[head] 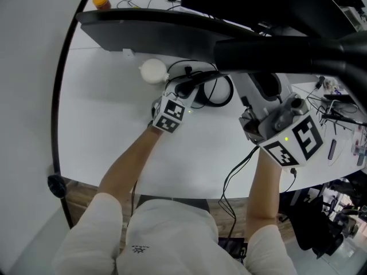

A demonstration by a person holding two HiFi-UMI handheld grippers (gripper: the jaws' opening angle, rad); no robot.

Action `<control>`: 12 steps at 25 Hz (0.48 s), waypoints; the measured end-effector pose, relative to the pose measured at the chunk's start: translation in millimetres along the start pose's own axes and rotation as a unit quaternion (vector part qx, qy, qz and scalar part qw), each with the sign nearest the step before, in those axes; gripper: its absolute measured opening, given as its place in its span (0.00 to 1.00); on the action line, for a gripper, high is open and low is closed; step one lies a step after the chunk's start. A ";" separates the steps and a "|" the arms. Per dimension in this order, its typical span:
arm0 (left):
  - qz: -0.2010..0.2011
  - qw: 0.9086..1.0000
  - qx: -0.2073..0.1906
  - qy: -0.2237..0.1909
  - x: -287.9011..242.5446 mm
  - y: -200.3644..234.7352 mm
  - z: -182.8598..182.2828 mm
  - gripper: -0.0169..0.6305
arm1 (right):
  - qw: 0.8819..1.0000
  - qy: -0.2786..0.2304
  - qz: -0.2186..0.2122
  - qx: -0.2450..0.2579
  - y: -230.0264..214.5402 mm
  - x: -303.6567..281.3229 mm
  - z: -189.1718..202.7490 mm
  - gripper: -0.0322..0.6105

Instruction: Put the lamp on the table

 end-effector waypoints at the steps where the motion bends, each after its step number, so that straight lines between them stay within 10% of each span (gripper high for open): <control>1: -0.001 1.000 0.003 0.002 -1.4 1.0 3.9 0.10 | 1.000 0.001 0.001 0.000 -0.2 -0.7 1.0 0.11; 12: 0.003 1.000 0.002 -0.001 -6.1 5.1 4.7 0.10 | 1.000 0.000 0.002 -0.001 -2.4 -5.4 7.8 0.11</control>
Point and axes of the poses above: the fingertips, and each gripper's own axes: x backward along the fingers, y to its left, z out of its underside, the point moved 3 cm from there along x, backward along the fingers, and after that the axes turned 1 degree about -z, right-handed, at the moved point
